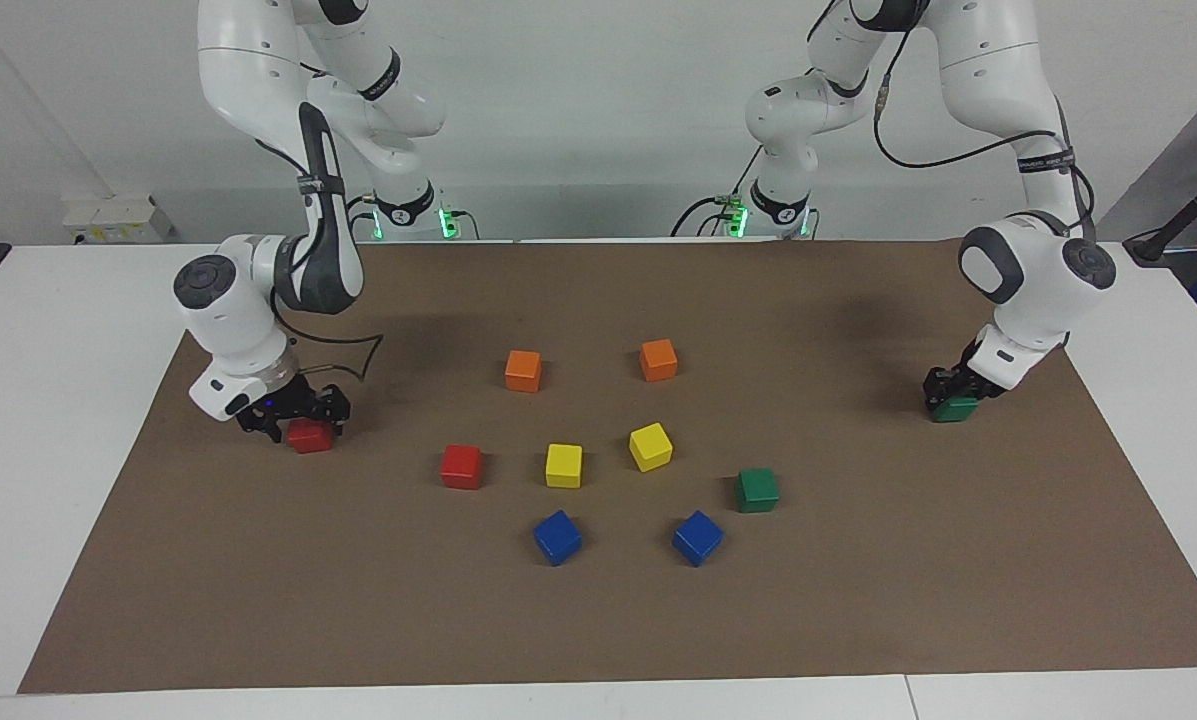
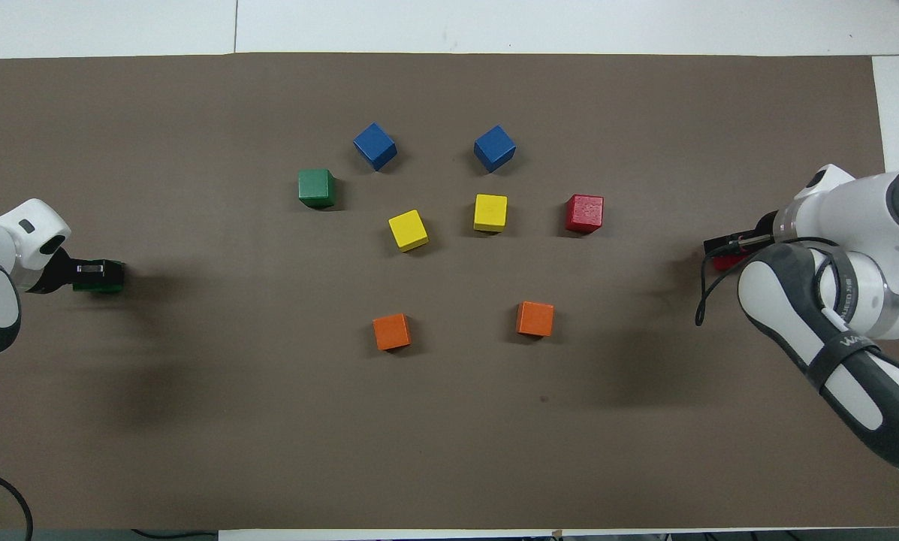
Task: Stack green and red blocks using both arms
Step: 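Reach the left gripper to another green cube while the right gripper reaches another red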
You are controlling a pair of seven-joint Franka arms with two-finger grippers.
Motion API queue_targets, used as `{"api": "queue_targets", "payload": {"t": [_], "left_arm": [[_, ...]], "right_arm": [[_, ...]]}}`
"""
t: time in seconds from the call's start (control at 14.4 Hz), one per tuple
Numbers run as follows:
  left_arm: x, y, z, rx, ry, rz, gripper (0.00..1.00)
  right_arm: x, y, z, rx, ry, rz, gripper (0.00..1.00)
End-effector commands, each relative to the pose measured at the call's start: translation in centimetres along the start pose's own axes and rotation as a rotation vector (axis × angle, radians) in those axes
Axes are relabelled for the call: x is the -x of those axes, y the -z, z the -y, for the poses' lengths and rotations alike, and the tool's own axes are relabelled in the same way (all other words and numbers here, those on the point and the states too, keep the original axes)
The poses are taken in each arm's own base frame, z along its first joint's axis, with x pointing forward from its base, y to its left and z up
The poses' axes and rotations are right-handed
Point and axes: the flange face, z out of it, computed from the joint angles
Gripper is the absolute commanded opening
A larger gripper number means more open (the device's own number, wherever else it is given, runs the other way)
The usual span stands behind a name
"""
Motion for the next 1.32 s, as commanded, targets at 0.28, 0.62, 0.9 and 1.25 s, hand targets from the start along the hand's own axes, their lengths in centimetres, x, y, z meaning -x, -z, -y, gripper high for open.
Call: {"api": "queue_targets", "payload": {"t": [0.28,0.62,0.9,1.25], "left_arm": [[-1.9,3.1,-0.1,-0.027,-0.059,-0.023,1.00],[-7.9,12.2,-7.0,-0.028,-0.078,0.013,1.00],[-10.3,13.5,-18.5,-0.015,-0.048,-0.008,1.00],[-12.5,10.0,-29.9,0.006,-0.047,-0.007,1.00]], "right_arm": [[-7.6,14.4,8.7,-0.009,-0.212,0.004,1.00],[-9.7,12.0,17.1,-0.014,-0.350,-0.044,1.00],[-10.8,8.4,20.0,-0.006,-0.312,-0.032,1.00],[-11.4,6.4,21.6,-0.010,-0.286,-0.059,1.00]]}}
